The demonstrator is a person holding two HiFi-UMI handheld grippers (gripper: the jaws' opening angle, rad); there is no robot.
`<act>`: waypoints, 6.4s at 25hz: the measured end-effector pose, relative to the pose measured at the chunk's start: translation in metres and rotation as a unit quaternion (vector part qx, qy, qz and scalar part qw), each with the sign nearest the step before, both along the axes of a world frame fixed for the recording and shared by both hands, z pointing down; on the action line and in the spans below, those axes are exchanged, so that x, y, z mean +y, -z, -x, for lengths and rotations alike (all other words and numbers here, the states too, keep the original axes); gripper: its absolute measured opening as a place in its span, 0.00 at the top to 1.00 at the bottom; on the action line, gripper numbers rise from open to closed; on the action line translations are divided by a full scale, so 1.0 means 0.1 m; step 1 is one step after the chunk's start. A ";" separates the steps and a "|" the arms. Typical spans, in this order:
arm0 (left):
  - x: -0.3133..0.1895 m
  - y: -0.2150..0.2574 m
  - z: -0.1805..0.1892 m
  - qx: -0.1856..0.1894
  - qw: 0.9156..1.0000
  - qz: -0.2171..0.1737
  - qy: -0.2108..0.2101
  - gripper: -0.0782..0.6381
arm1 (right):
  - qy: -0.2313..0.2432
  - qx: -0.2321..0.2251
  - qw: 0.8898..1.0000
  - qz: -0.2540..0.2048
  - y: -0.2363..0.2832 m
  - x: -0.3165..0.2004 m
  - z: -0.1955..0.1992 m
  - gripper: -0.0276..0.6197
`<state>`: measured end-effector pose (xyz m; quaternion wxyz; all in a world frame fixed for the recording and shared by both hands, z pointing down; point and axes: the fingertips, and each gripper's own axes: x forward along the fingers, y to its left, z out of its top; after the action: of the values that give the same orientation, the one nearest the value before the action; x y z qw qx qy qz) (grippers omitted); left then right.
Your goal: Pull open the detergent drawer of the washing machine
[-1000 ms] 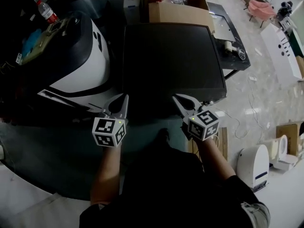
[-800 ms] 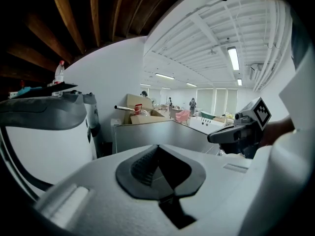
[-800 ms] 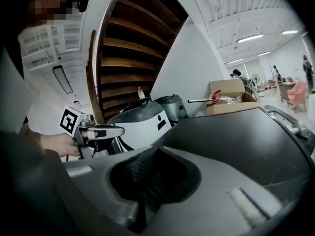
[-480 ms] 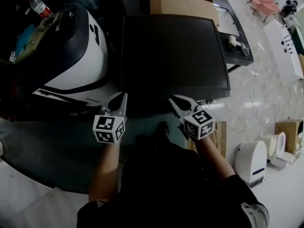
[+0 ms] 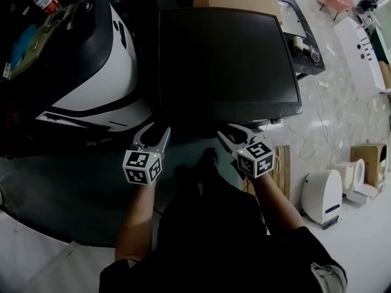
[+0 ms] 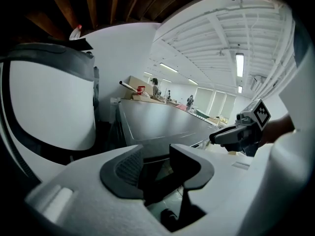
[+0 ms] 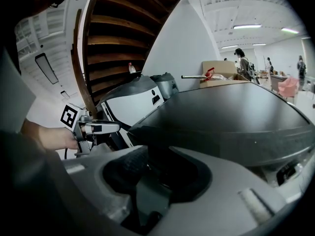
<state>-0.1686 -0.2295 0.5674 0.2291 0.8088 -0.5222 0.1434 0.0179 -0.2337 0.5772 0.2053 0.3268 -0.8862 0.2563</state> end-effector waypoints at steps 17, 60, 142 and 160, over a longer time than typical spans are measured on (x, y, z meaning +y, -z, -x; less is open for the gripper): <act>0.00 -0.67 0.05 0.005 1.000 0.027 0.005 0.58 | -0.013 0.023 1.000 -0.007 -0.56 -0.02 0.14 0.69; 0.35 -0.65 0.09 -0.012 0.999 0.029 -0.043 0.62 | -0.058 0.031 0.998 0.010 -0.58 0.33 0.29 0.75; 0.25 1.10 -0.34 -0.037 0.991 -0.093 0.084 0.85 | 0.127 -0.070 0.986 -0.085 1.01 0.04 -0.24 0.91; 0.41 2.02 -0.69 -0.069 0.964 -0.143 0.211 0.88 | 0.247 -0.158 0.940 -0.175 2.15 -0.53 -0.57 0.95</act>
<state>-0.1000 -0.1889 0.3655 0.0990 0.6930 -0.7105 0.0711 0.0752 -0.2865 0.3619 0.0594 0.0838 -0.9909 0.0869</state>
